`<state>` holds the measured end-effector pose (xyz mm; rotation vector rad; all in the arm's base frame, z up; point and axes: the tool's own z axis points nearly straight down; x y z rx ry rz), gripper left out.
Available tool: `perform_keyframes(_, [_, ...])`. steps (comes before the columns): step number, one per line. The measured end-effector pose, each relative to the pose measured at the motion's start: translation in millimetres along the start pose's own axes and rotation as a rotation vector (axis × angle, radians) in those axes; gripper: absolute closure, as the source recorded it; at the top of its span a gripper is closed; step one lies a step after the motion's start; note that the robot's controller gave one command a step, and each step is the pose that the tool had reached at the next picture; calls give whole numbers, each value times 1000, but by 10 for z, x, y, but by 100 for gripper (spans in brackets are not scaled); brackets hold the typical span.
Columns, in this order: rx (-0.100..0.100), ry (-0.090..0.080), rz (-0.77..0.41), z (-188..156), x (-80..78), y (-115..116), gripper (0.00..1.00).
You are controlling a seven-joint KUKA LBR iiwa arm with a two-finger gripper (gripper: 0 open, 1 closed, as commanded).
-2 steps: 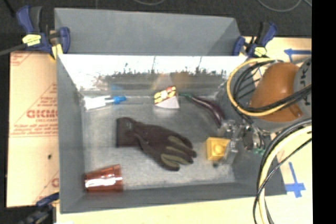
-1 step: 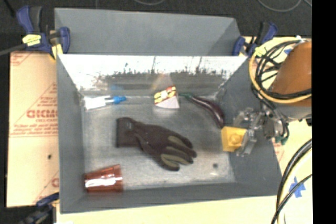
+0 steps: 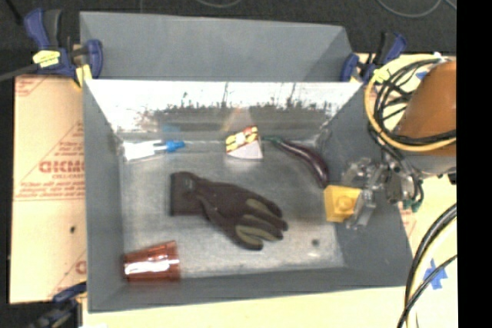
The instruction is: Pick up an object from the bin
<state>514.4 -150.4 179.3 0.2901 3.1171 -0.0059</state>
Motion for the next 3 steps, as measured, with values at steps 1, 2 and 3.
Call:
perform_keyframes(1, [1, -5, 0, 38, -23, 5, 100])
perform_keyframes(2, [-1, 8, -60, 360, -69, 51, 100])
perform_keyframes(3, [0, 0, -73, -310, -131, 24, 100])
